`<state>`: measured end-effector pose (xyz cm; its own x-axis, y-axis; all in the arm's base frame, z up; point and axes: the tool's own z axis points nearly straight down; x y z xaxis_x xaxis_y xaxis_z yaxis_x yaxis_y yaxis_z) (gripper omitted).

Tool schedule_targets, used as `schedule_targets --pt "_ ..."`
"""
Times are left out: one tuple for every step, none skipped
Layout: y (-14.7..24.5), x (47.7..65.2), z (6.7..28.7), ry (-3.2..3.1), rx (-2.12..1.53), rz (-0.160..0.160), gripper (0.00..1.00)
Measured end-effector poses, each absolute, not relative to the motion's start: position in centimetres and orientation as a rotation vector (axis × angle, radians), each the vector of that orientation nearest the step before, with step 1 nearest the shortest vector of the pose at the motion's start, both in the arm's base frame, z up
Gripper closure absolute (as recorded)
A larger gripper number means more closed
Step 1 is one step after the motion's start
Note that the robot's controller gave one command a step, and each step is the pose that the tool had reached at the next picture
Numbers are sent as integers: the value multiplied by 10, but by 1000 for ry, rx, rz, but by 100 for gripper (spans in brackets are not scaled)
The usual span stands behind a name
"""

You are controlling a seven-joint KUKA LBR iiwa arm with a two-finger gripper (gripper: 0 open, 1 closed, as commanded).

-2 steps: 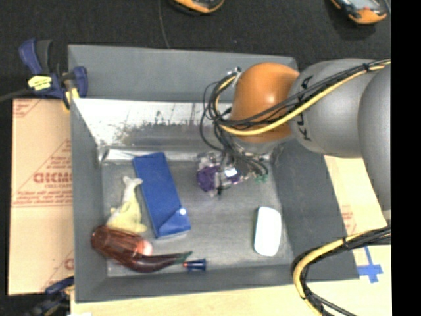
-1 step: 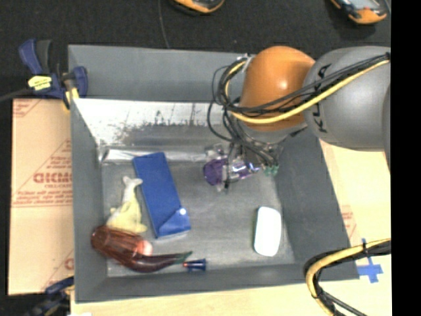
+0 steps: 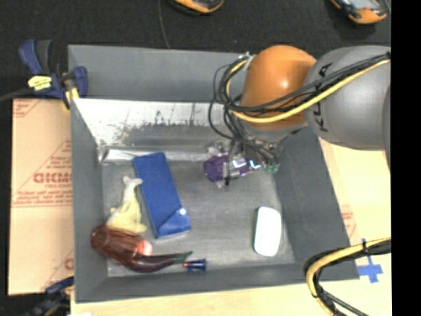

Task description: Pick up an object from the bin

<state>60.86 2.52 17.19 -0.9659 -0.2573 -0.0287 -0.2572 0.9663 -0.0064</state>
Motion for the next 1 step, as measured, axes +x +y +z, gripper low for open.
schedule_targets --pt "28 602 201 3108 -403 0 100"
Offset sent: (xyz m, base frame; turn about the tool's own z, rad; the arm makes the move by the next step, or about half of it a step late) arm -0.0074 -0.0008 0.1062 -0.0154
